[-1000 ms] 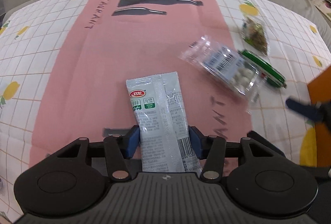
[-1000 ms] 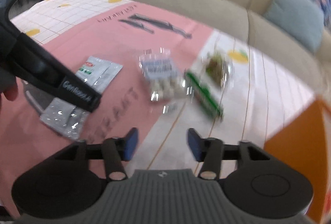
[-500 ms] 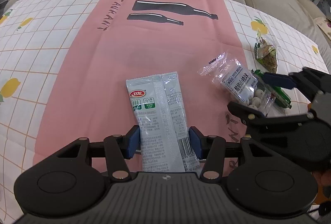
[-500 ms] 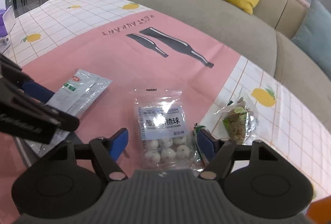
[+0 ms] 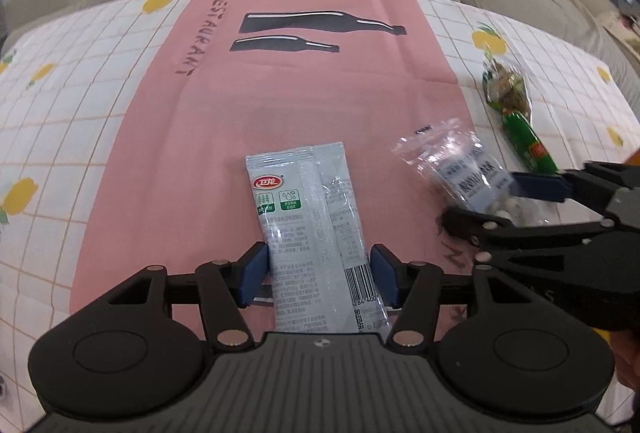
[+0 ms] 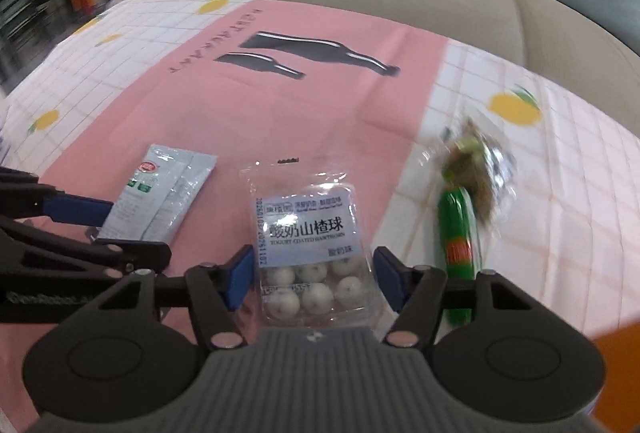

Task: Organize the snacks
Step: 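Hold white milk-stick bag in left tool while right tool grasps clear hawthorn-ball bag, then carry both held bags toward the orange box and over its opening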

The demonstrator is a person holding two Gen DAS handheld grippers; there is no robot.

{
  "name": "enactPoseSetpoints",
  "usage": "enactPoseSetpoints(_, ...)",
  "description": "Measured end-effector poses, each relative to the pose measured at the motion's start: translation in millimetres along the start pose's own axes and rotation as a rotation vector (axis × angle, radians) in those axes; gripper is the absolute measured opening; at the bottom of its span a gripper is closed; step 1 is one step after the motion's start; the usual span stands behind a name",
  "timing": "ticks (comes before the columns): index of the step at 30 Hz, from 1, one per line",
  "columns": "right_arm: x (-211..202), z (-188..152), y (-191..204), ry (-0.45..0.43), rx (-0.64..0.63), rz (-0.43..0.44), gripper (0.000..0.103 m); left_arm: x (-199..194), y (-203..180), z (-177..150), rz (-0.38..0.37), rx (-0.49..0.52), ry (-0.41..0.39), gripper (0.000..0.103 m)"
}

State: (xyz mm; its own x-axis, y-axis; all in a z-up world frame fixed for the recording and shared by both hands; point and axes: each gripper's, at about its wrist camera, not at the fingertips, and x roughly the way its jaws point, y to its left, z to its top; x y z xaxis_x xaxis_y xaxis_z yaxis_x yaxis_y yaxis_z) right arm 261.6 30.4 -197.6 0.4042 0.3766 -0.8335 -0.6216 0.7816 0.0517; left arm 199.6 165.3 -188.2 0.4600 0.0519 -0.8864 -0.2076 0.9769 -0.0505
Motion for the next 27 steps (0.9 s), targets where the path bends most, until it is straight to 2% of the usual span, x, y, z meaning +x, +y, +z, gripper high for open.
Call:
enactPoseSetpoints(6,-25,-33,15,0.034,0.048,-0.059,0.061,-4,-3,-6,0.002,0.002,0.011,0.060)
enactPoseSetpoints(11,-49,-65,20,0.055,0.119,-0.102,0.060,-14,-8,-20,-0.025,-0.010,0.023,0.057)
enactPoseSetpoints(19,-85,-93,3,0.043,0.310,-0.035,0.057,-43,-14,-41,-0.117,-0.099,0.010,0.056)
enactPoseSetpoints(27,-139,-100,0,-0.046,0.340,-0.009,0.057,-91,-25,-51,-0.195,-0.125,-0.041,0.056)
